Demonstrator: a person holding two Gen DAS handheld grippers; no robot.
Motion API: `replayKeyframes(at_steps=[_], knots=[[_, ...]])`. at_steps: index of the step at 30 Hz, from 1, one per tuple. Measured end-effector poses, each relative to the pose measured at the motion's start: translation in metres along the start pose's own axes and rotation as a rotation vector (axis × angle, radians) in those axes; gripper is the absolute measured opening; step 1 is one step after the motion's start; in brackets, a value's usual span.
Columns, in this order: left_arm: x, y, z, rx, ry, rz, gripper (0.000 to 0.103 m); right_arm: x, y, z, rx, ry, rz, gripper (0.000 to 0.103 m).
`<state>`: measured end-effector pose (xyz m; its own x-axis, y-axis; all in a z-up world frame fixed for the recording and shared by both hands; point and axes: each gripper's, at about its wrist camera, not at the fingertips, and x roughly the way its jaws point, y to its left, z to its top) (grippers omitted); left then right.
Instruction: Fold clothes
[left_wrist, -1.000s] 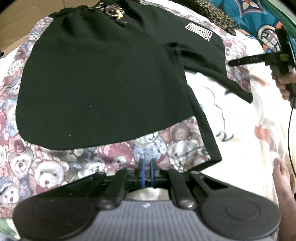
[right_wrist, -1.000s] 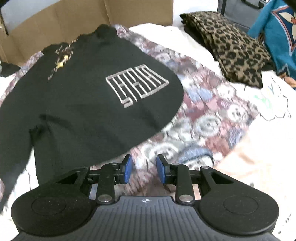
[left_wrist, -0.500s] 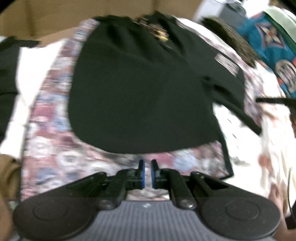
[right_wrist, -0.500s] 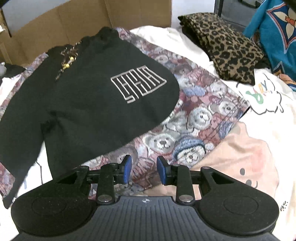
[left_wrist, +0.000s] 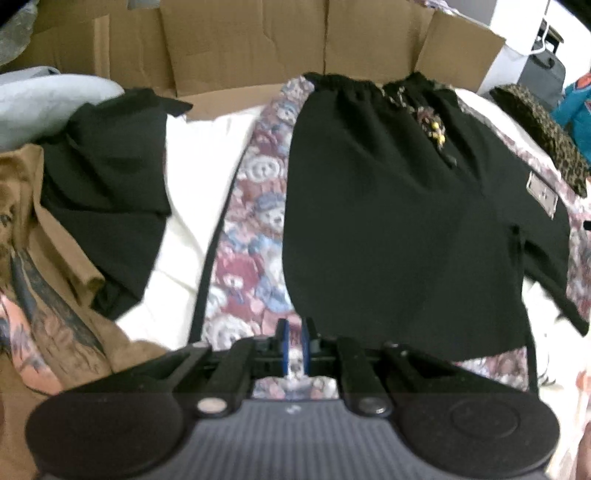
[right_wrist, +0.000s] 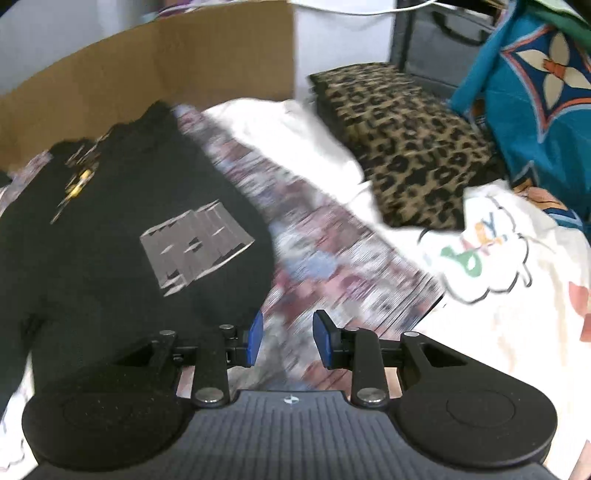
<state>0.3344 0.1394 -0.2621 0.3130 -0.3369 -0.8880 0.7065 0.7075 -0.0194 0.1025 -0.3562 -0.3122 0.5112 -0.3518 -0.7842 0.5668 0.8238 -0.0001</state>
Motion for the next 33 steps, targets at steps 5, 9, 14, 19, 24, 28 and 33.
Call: replayKeyframes(at_steps=[5, 9, 14, 19, 24, 28, 33], knots=[[-0.013, 0.005, 0.032, 0.008, -0.036, 0.002, 0.008, 0.020, -0.025, 0.004, 0.056, 0.010, -0.069, 0.037], [-0.018, 0.008, 0.061, 0.023, -0.069, 0.000, 0.008, 0.030, -0.045, -0.001, 0.098, 0.045, -0.095, 0.037], [-0.016, 0.012, 0.094, 0.027, -0.089, -0.001, 0.008, 0.026, -0.053, 0.000, 0.134, 0.051, -0.117, 0.037], [-0.001, 0.009, 0.122, 0.053, -0.092, -0.005, 0.008, 0.013, -0.050, 0.006, 0.146, 0.012, -0.099, 0.037], [0.026, 0.007, 0.151, 0.045, -0.067, -0.053, 0.008, 0.009, -0.040, 0.013, 0.141, -0.013, -0.066, 0.037], [0.056, 0.002, 0.172, 0.050, -0.004, -0.063, 0.008, 0.010, -0.030, 0.018, 0.137, -0.023, -0.040, 0.037], [0.103, -0.002, 0.191, 0.034, 0.073, -0.041, 0.008, 0.016, -0.018, 0.021, 0.162, -0.014, 0.005, 0.037]])
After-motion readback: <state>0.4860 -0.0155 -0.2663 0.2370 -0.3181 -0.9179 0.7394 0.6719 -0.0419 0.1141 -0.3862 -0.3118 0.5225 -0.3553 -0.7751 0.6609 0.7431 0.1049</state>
